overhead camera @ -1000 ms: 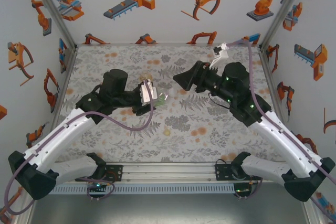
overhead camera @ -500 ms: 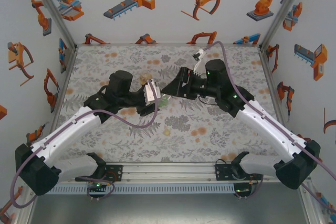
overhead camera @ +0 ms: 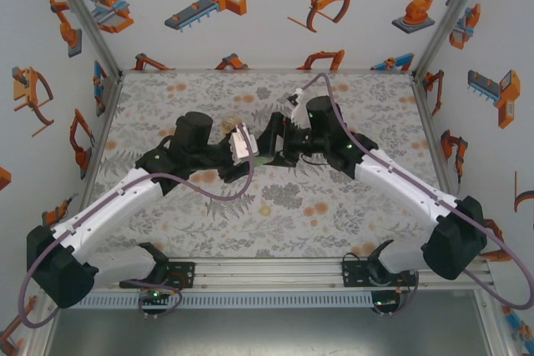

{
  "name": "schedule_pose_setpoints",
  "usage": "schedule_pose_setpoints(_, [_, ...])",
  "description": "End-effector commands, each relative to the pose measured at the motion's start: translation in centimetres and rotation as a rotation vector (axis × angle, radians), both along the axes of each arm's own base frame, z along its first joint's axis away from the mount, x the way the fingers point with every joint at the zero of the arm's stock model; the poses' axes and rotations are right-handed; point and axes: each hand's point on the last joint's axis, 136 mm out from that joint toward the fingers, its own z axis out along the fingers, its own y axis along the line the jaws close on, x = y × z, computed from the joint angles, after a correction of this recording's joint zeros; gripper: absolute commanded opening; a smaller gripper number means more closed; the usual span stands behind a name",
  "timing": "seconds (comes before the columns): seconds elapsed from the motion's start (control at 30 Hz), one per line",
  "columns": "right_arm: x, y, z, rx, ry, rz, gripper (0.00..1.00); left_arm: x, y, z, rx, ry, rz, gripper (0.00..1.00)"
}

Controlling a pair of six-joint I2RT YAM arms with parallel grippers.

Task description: Screw on the bottle caps

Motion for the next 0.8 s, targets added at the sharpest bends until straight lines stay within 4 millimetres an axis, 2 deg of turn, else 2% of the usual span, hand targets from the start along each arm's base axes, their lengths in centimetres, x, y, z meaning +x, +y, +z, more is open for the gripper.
schedule_pose_setpoints(0.0, [0.3,0.4,0.3,0.038,0.022,0.003,0.72,0.2,-0.4,0.2,-0.009,0.007,0.012,0.00])
schedule_pose_setpoints(0.3, [0.9,0.8,-0.7,0.037,0.037,-0.006,0.63,0.6,-0.4,-0.3,0.016,0.027,0.030,0.02])
schedule_pose_setpoints(0.67, [0.7,0.7,-1.0,0.018,0.031,0.001,0.47,1.0,-0.2,-0.4,0.029,0.018,0.054,0.23])
schedule_pose_setpoints(0.77, [0.7,0.4,-1.0,0.005,0.024,-0.004,0.44,1.1,-0.1,-0.3,0.029,0.013,0.060,0.35])
